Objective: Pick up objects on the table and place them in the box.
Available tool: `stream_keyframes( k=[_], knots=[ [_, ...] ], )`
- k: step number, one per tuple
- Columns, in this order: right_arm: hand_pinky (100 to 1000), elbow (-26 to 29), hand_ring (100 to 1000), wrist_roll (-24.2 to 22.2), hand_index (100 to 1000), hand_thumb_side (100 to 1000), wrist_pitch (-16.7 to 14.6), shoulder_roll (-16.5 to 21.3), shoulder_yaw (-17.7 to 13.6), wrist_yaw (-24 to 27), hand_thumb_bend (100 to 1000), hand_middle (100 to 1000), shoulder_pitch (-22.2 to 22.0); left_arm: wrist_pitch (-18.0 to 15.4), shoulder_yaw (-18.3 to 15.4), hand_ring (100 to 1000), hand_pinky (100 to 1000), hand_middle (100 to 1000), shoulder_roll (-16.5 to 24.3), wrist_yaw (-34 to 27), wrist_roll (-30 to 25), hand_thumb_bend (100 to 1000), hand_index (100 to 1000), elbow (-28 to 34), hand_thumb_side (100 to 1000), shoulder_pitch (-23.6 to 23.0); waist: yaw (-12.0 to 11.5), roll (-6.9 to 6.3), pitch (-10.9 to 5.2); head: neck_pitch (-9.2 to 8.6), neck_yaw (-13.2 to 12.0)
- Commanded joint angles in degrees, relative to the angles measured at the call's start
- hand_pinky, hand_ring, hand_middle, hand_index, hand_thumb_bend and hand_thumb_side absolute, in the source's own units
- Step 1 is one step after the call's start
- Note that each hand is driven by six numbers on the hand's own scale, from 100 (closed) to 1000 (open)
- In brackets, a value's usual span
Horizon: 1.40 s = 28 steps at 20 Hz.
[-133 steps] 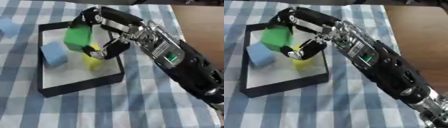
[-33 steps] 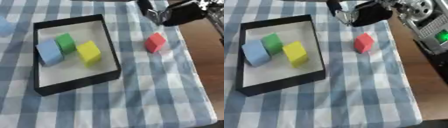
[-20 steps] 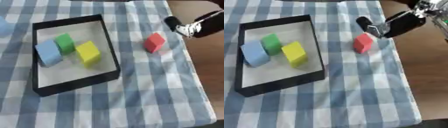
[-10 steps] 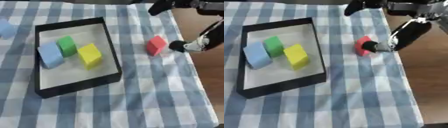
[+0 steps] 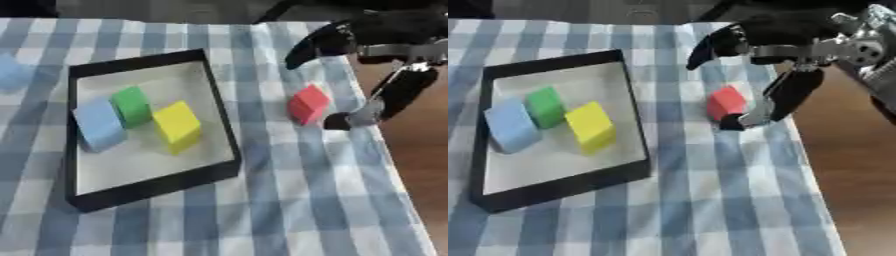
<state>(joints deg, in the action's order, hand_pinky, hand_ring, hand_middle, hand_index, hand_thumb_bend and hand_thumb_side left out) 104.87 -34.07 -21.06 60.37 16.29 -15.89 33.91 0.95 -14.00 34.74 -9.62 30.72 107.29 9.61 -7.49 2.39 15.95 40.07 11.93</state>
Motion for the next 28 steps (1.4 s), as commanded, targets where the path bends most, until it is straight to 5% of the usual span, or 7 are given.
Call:
stream_keyframes(
  k=[1,28],
  knots=[
    [939,-2.3,916,-0.1,917,645,-1.0,0.54,0.19,-1.88,459,866,1.23,-0.11,-0.23,761,649,723,1.97,-0.21,-0.35,449,815,0.36,581,0.66,-0.16,-0.42,0.07,-0.72,0.45],
    [929,-14.75,904,2.99,918,711,-4.67,-1.41,0.24,-11.4,449,846,0.97,-0.4,-0.48,764,646,726,1.43,-0.48,-0.53,449,817,0.54,584,0.97,-1.67,-0.63,3.0,-0.83,0.59]
  ],
)
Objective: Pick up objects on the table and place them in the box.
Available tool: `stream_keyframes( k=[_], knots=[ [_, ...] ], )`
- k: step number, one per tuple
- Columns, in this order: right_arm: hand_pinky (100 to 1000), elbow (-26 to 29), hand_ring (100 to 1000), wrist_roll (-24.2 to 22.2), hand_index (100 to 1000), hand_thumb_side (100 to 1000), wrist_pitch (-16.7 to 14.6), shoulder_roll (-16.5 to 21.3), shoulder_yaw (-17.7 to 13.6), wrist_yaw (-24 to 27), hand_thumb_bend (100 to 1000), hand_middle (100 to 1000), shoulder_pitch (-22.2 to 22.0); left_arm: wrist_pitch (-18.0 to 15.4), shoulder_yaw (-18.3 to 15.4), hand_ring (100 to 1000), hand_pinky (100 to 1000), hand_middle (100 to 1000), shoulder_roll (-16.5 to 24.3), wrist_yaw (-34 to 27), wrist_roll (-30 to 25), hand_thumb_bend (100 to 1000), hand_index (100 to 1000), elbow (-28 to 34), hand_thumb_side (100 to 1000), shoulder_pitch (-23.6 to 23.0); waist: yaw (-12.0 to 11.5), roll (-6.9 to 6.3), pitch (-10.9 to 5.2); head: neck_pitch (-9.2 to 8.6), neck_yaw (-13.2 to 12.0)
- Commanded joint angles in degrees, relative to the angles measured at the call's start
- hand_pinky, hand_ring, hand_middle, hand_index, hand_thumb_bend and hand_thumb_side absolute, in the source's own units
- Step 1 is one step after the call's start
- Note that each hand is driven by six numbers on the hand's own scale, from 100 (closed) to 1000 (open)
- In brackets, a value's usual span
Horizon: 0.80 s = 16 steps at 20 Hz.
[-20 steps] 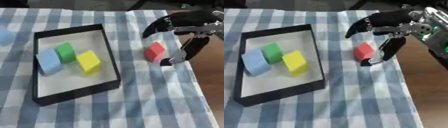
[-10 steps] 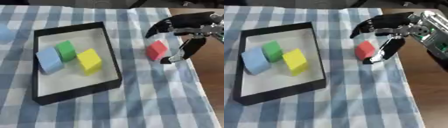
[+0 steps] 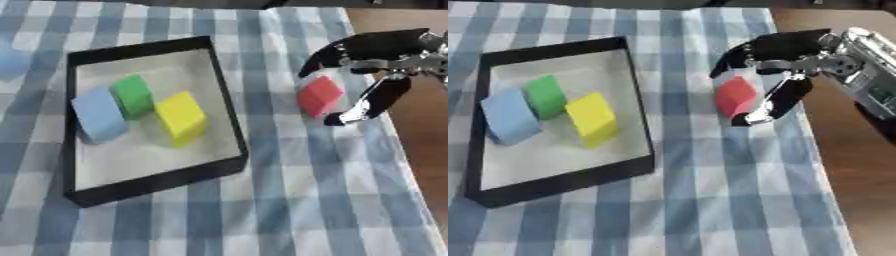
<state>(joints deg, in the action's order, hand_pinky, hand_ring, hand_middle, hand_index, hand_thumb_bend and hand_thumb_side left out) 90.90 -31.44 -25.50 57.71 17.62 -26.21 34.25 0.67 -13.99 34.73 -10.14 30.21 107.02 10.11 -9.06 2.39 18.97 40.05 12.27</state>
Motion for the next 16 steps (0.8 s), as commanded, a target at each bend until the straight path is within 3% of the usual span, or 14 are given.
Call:
stream_keyframes(
  k=[1,16],
  knots=[
    [928,-1.24,904,0.53,917,714,-0.3,1.19,-1.17,-1.62,449,846,0.64,-0.12,-0.5,764,646,726,1.4,0.04,-0.03,449,817,0.84,584,0.46,-0.17,-0.66,0.12,-0.89,0.28],
    [917,-5.5,886,2.32,890,739,-1.1,0.74,-1.81,-5.47,453,811,0.7,-0.21,-0.74,765,646,727,0.87,-0.01,-0.05,446,819,0.9,587,0.04,-0.73,-0.99,1.3,-1.31,0.9]
  ],
)
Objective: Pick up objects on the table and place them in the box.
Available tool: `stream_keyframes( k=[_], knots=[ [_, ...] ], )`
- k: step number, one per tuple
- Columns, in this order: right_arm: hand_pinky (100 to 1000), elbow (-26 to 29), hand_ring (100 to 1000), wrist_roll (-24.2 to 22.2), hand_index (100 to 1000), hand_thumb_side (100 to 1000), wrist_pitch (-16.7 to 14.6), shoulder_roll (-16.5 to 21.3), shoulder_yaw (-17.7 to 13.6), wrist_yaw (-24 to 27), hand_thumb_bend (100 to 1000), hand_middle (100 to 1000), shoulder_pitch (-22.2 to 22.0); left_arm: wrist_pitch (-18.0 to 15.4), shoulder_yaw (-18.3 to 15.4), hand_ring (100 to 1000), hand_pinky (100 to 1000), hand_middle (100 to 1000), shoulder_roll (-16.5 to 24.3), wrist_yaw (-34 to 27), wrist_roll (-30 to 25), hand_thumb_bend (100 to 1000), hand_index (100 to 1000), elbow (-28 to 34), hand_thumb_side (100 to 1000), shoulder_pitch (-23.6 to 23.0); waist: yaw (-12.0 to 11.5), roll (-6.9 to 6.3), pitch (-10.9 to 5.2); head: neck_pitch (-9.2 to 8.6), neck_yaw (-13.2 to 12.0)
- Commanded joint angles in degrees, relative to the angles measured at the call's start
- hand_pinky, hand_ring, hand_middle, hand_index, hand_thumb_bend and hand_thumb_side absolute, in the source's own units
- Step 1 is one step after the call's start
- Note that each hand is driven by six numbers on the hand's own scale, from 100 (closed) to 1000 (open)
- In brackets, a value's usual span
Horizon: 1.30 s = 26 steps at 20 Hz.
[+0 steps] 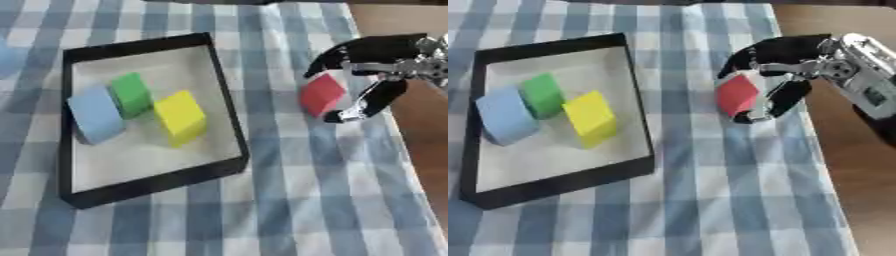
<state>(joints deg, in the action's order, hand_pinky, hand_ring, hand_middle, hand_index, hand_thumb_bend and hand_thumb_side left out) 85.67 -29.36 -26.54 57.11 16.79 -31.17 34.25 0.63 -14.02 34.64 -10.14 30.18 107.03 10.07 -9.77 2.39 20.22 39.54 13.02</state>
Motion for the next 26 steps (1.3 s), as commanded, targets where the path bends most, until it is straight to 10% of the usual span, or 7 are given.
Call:
stream_keyframes(
  k=[1,26],
  knots=[
    [915,-0.37,884,0.12,885,737,-0.11,1.35,-1.01,-0.52,454,800,0.71,-0.18,-0.72,765,646,727,0.94,-0.04,0.0,446,819,0.89,587,0.04,0.01,-0.98,0.08,-0.76,0.12],
    [859,1.0,741,1.82,698,601,2.25,2.1,-2.75,1.76,202,574,1.07,-0.32,-0.67,769,648,729,1.07,-0.04,-0.4,439,824,1.15,590,-0.44,0.67,-1.04,0.13,-0.73,0.2]
  ],
)
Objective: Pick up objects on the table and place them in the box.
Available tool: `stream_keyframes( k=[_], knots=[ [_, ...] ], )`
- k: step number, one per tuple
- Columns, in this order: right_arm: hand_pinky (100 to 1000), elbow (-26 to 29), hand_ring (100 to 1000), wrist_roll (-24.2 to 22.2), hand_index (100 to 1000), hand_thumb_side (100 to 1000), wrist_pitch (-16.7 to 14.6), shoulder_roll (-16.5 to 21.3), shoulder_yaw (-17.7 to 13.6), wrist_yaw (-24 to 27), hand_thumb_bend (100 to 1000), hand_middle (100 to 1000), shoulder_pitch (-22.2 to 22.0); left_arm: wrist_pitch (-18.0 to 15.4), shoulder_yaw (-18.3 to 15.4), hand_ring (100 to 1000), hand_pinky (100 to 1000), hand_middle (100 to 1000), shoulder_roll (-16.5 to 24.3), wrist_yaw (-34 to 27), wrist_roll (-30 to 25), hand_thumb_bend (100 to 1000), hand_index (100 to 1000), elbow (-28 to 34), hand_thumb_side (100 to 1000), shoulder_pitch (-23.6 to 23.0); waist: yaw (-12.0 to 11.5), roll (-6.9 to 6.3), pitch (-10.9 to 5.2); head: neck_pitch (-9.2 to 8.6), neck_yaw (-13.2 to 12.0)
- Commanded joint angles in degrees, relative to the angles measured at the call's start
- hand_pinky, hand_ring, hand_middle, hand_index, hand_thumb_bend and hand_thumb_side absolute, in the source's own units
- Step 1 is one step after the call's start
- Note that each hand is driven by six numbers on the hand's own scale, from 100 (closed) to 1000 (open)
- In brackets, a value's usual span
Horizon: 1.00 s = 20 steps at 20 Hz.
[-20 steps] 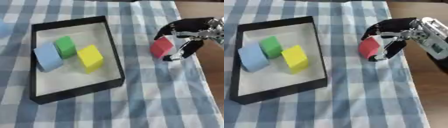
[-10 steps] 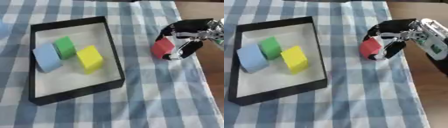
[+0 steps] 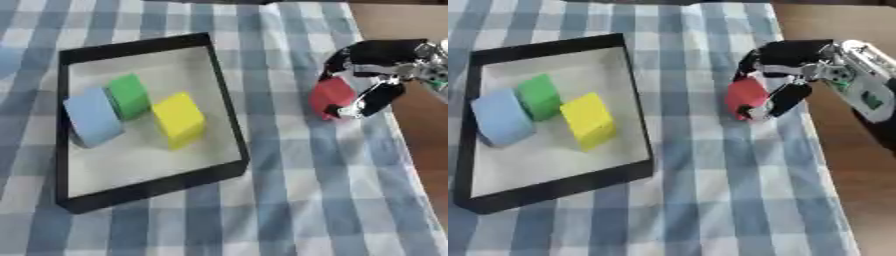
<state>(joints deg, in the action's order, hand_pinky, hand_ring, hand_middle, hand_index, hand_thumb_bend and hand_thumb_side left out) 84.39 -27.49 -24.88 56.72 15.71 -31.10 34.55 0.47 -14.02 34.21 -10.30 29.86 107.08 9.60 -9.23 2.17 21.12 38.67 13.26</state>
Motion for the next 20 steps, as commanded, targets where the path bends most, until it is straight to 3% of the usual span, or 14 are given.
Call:
stream_keyframes(
  k=[1,7,12,15,20],
  knots=[
    [857,3.2,733,-0.28,690,592,0.93,2.7,-2.03,2.51,185,566,0.88,-0.16,-0.67,769,648,729,1.51,0.15,-0.08,439,824,1.12,590,-0.03,0.23,-0.83,-0.9,0.25,-0.08],
    [830,16.42,686,-0.87,660,531,5.41,2.89,-5.36,8.98,108,527,4.33,-0.14,-0.61,769,649,730,1.46,0.4,-0.16,438,826,1.1,588,-0.43,1.12,-0.75,-2.41,1.31,-1.16],
    [820,24.01,682,-2.52,661,552,10.97,-1.06,-3.48,10.94,145,511,11.43,-0.11,-0.4,770,649,732,1.31,1.04,-0.4,439,827,1.2,584,-0.43,1.35,-0.35,-4.16,2.34,-1.13],
    [820,24.16,680,-4.18,658,549,12.34,-6.2,-0.82,10.21,155,508,17.15,-0.1,-0.14,772,651,735,1.23,1.73,-0.52,441,829,1.49,581,0.11,0.99,-0.16,-5.21,2.98,-0.47],
    [819,18.53,683,-7.43,662,577,11.81,-14.52,2.99,8.24,163,516,24.76,-0.07,-0.05,774,654,738,1.55,2.31,-0.36,447,829,1.83,576,0.94,0.25,0.36,-6.49,3.79,0.97]
  ],
)
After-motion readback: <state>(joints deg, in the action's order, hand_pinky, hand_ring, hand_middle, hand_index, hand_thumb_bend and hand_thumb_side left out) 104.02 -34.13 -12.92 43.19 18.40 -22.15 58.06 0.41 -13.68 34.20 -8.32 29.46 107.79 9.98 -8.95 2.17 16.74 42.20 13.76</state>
